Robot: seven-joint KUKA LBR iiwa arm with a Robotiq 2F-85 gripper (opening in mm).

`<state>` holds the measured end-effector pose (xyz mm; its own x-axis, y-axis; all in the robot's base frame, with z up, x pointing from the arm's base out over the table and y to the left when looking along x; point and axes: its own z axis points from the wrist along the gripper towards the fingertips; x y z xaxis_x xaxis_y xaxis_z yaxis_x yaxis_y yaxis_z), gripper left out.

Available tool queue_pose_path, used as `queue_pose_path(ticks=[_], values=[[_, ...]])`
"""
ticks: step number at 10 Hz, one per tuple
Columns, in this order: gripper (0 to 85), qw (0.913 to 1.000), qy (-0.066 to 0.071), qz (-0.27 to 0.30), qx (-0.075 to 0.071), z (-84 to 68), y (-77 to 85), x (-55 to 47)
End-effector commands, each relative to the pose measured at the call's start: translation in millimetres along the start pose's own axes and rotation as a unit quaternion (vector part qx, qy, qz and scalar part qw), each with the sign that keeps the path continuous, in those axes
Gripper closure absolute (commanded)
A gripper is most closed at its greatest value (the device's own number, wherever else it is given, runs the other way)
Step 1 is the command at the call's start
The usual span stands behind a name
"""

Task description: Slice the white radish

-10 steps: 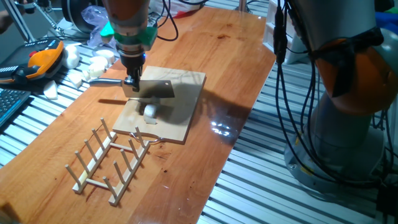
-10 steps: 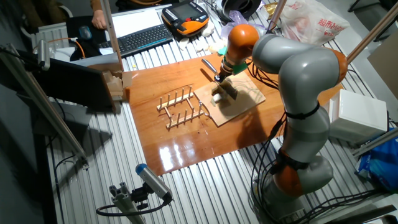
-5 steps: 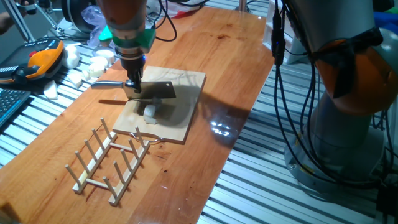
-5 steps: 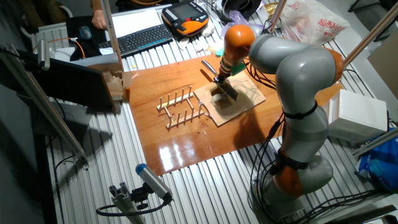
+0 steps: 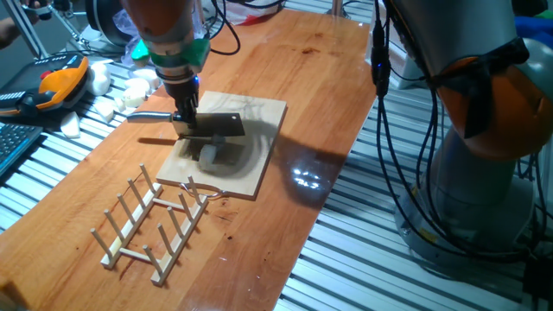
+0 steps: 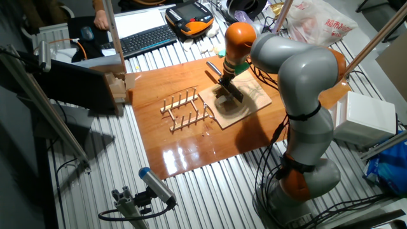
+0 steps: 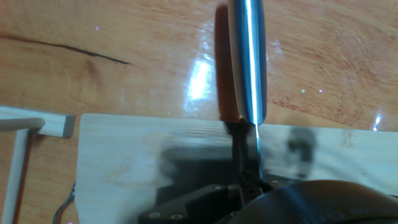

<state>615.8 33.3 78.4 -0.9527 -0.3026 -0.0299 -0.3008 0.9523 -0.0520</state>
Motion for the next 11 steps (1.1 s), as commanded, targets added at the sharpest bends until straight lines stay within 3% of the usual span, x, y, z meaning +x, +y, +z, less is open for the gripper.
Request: queue_pose_path(ticks=[1,3,5,7,8,9,11], values=[[85.0,1.0000,0.004,0.001,0.002,-0.5,0.9,-0.6],[85.0,0.9998,0.013,0.005,0.012,-0.8,2.1,-1.4],[85.0,0.9999,0.012,0.007,0.007,-1.5,2.5,-1.7],[85.0,0.9995,-0.009,0.011,-0.030,-7.8,1.9,-3.1],[85.0,0.9992,-0.016,0.007,-0.037,-13.6,2.3,-5.8],[85.0,0.9990,-0.028,-0.004,-0.036,-20.9,2.0,-8.9],[85.0,0.9980,-0.050,-0.014,-0.036,-18.0,-2.6,-8.4]])
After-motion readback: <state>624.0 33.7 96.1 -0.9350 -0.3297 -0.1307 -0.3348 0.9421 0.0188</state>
